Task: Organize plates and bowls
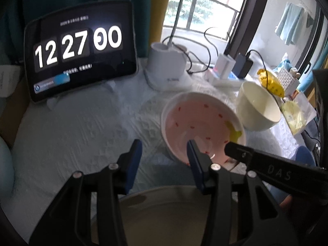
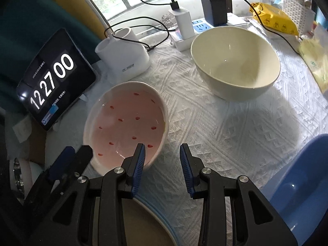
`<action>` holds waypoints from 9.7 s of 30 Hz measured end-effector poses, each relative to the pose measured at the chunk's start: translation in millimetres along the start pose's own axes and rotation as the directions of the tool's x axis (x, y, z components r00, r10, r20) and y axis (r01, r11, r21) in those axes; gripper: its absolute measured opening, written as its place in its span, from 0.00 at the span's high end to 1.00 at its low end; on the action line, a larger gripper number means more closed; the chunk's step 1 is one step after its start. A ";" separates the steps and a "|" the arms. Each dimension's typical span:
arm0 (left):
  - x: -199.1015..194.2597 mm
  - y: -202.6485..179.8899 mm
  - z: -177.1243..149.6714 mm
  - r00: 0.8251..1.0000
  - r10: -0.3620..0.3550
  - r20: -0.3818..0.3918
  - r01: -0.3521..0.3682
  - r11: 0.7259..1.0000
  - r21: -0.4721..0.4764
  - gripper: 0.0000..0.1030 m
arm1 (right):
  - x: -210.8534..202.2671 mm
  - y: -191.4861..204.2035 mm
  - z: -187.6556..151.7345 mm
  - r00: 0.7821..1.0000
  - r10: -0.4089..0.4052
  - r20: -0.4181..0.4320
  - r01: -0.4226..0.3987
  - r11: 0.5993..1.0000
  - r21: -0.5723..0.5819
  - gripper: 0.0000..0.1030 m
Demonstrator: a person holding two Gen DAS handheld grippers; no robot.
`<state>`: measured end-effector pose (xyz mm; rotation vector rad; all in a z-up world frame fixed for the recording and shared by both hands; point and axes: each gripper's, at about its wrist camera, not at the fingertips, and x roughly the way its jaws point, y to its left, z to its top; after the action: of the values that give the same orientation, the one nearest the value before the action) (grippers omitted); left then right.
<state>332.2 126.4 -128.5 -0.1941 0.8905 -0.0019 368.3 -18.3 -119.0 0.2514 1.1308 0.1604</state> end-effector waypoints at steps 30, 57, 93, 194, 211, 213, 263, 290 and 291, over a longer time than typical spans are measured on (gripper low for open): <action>4.5 -3.3 -4.6 0.999 -0.044 0.032 0.043 0.999 0.019 0.71 | 10.7 6.5 0.1 0.999 0.046 0.025 -0.044 0.996 -0.076 0.77; -55.6 -20.4 -10.6 0.987 -0.070 0.147 0.066 0.997 0.032 0.71 | -47.3 -0.2 -18.8 0.986 0.102 0.132 -0.087 0.989 -0.117 0.76; -110.0 -86.7 -37.4 0.970 -0.124 0.208 0.104 0.989 0.107 0.71 | -127.5 -51.2 -46.7 0.960 0.111 0.259 -0.084 0.990 -0.111 0.76; -100.1 -185.4 -49.9 0.980 -0.138 0.144 0.109 0.975 0.194 0.56 | -166.4 -176.6 -56.5 0.946 0.035 0.321 -0.040 0.999 0.007 0.73; -83.8 -181.7 -14.9 0.980 -0.115 0.163 0.087 0.981 0.171 0.56 | -154.4 -185.1 -17.3 0.946 0.039 0.320 -0.041 0.999 0.000 0.73; -83.4 -181.5 -14.5 0.979 -0.117 0.164 0.088 0.981 0.170 0.56 | -151.7 -186.2 -11.4 0.947 0.035 0.319 -0.037 0.999 0.000 0.73; 50.0 -169.8 37.7 0.996 -0.061 -0.069 0.070 0.989 0.129 0.56 | -19.4 -158.1 94.1 0.992 0.123 -0.025 -0.123 0.992 -0.027 0.63; 32.3 -187.9 31.4 0.995 -0.095 -0.003 0.093 0.970 0.226 0.71 | -31.5 -138.6 80.2 0.996 0.055 0.067 -0.046 0.991 -0.126 0.82; 32.9 -182.8 33.3 0.996 -0.084 0.000 0.082 0.974 0.210 0.71 | -27.4 -146.3 82.4 0.997 0.051 0.056 -0.046 0.994 -0.100 0.82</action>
<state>393.1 -50.3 -102.6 -0.0335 0.8659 -0.1727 431.6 -175.3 -102.8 0.1949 1.0563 0.2498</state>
